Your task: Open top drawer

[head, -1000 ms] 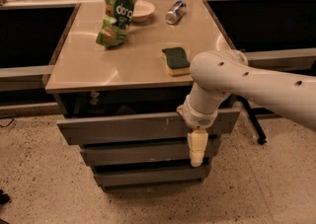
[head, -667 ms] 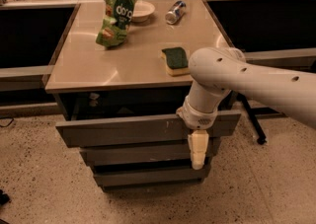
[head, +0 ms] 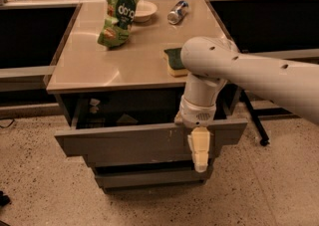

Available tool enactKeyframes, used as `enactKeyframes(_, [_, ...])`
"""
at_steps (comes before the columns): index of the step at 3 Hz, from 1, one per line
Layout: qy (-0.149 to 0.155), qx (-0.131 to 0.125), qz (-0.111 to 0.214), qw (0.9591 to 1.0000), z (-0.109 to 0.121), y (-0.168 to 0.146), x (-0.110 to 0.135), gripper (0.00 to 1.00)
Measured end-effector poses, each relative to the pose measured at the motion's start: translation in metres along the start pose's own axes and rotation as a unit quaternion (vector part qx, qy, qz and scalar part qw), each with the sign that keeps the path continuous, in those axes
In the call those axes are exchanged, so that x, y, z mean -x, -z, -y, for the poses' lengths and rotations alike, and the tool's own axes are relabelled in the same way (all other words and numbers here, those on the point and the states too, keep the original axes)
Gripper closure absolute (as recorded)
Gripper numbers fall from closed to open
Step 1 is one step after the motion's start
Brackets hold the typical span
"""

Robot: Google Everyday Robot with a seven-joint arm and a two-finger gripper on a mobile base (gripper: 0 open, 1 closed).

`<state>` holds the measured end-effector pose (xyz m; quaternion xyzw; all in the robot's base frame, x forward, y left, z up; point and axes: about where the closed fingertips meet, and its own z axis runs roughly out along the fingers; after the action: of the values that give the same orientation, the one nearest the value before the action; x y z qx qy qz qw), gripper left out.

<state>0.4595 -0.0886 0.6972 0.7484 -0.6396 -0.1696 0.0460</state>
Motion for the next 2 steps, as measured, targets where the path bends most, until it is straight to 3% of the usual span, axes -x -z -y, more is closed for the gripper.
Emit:
enactKeyframes(1, [-0.008,0.042,-0.013,0.999,-0.02,0.017,0.008,0.0])
enactKeyframes(2, [-0.016,0.098,-0.008,0.995,-0.04,0.02,0.019,0.0])
